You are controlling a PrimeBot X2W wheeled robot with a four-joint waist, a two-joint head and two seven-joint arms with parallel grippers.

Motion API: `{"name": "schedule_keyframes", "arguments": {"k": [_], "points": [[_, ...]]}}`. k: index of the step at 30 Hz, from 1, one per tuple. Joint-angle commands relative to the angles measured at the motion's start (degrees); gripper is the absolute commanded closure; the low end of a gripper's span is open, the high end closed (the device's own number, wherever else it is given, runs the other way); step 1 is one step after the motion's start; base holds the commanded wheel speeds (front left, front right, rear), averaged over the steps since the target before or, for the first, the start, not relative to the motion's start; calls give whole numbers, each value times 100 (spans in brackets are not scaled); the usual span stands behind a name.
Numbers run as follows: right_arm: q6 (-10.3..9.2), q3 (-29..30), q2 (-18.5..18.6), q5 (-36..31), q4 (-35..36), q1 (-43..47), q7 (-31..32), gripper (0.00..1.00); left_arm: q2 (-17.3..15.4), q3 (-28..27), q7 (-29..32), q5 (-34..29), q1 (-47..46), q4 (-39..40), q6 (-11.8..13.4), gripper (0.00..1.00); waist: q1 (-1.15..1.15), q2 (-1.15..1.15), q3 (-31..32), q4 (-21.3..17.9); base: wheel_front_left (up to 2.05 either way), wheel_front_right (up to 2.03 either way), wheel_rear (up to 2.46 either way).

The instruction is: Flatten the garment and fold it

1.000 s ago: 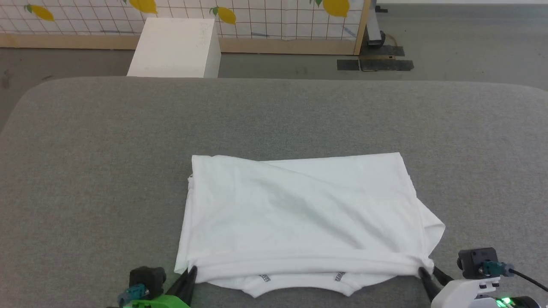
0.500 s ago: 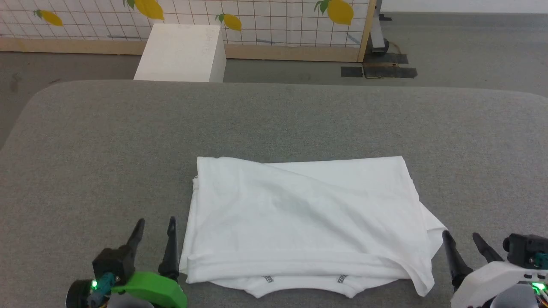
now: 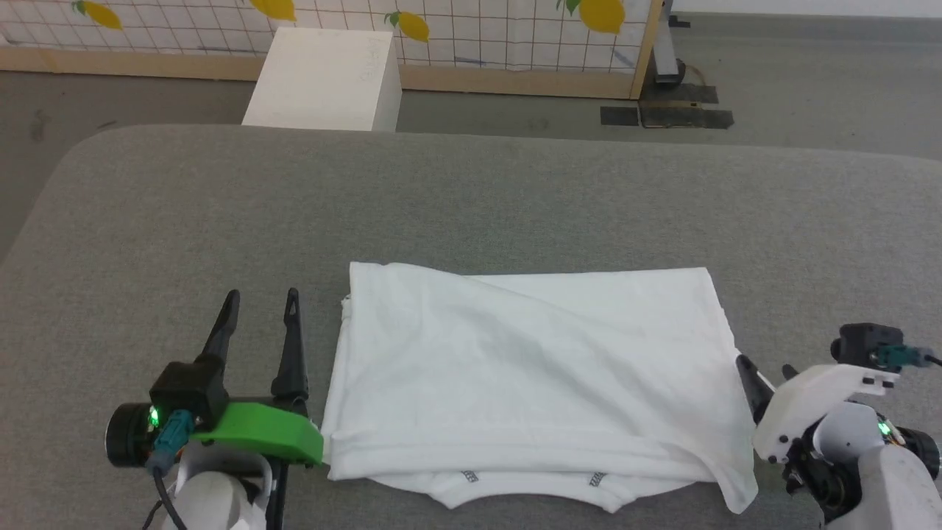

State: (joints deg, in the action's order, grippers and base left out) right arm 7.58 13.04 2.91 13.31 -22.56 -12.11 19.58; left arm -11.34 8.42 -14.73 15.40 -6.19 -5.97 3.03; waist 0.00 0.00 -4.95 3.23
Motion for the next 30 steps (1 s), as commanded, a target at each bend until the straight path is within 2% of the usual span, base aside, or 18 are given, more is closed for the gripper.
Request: {"name": "schedule_keyframes", "arguments": {"k": [1,6,10,11,12,14,15,20,30], "points": [[-9,26,-2,-71,-196,-180,73,0,47,-17,-26,-73,-108,-51,-53,0,0,0,-16,25,0,0,0],[-9,77,-2,-259,-981,-539,510,0,120,-66,-26,-190,-181,-192,-192,0,0,0,-37,49,0,0,0],[-9,-176,-2,-77,-1345,-651,854,0,171,-130,-27,-245,-164,-251,-251,0,0,0,-36,49,0,0,0],[-9,-271,-2,33,-1410,-651,956,8,184,-152,-27,-254,-151,-260,-266,0,0,0,-33,43,0,0,0],[-9,-344,-2,116,-1446,-645,1028,32,193,-168,-27,-262,-142,-267,-277,0,0,0,-28,40,0,0,0],[-9,-457,-2,174,-1447,-609,1078,97,215,-204,-27,-282,-120,-282,-302,0,0,0,-9,33,0,0,0],[-9,-487,-2,165,-1414,-582,1054,100,227,-222,-27,-292,-104,-289,-315,0,0,0,1,28,0,0,0],[-9,-237,-3,-122,-1170,-405,797,100,278,-286,-27,-318,-36,-323,-391,0,0,0,57,4,0,0,0],[-9,995,-3,-1051,-286,91,428,100,324,-441,-27,-389,130,-351,-471,0,0,0,157,-121,0,0,0]]}}
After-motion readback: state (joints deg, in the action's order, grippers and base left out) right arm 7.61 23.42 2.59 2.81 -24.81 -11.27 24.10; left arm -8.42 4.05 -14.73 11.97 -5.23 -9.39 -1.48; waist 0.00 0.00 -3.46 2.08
